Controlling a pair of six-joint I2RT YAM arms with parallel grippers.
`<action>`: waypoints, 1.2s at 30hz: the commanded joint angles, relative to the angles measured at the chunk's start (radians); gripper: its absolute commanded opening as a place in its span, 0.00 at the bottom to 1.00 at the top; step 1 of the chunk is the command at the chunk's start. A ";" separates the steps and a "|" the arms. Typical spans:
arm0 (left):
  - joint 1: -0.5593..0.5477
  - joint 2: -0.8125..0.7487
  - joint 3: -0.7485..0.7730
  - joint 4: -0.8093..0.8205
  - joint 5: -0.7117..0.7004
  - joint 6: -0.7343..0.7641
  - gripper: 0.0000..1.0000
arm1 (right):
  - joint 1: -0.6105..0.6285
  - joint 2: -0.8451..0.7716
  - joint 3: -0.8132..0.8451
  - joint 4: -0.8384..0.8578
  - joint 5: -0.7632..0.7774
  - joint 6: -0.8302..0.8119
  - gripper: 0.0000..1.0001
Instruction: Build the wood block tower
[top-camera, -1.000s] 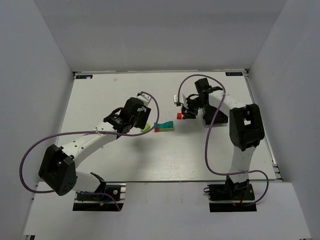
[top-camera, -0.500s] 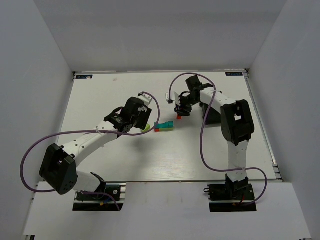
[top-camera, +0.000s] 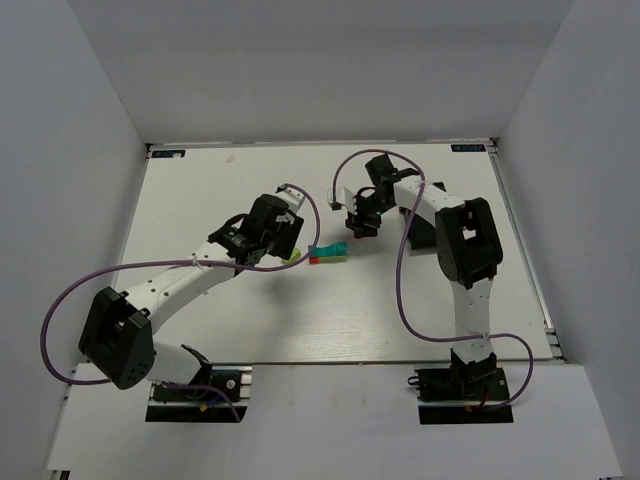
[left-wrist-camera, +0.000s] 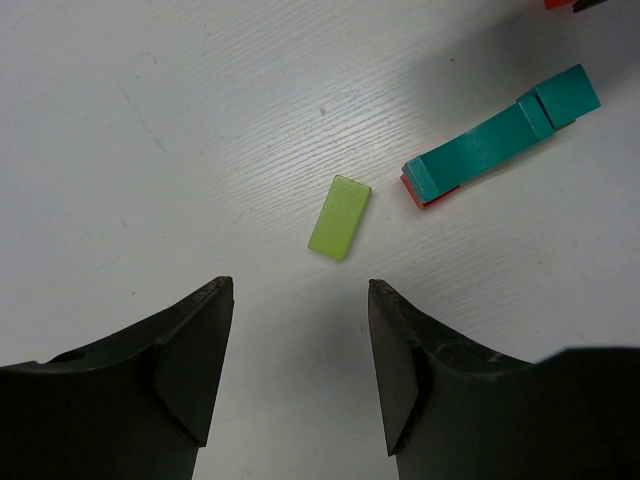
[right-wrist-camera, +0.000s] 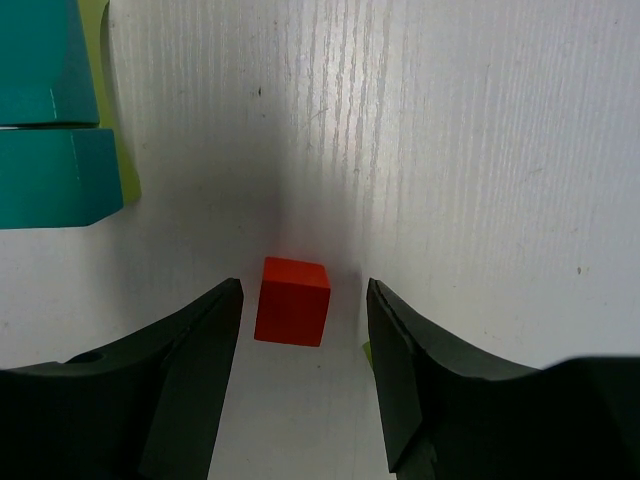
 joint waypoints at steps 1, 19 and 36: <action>0.005 -0.013 0.037 -0.003 0.017 -0.002 0.67 | 0.000 -0.018 0.016 -0.019 0.006 0.018 0.59; 0.005 -0.016 0.037 -0.003 -0.012 -0.002 0.67 | 0.002 -0.060 0.000 -0.028 0.003 0.052 0.07; 0.005 -0.075 0.028 -0.003 -0.041 -0.011 0.67 | 0.106 -0.312 -0.059 -0.101 -0.071 0.078 0.06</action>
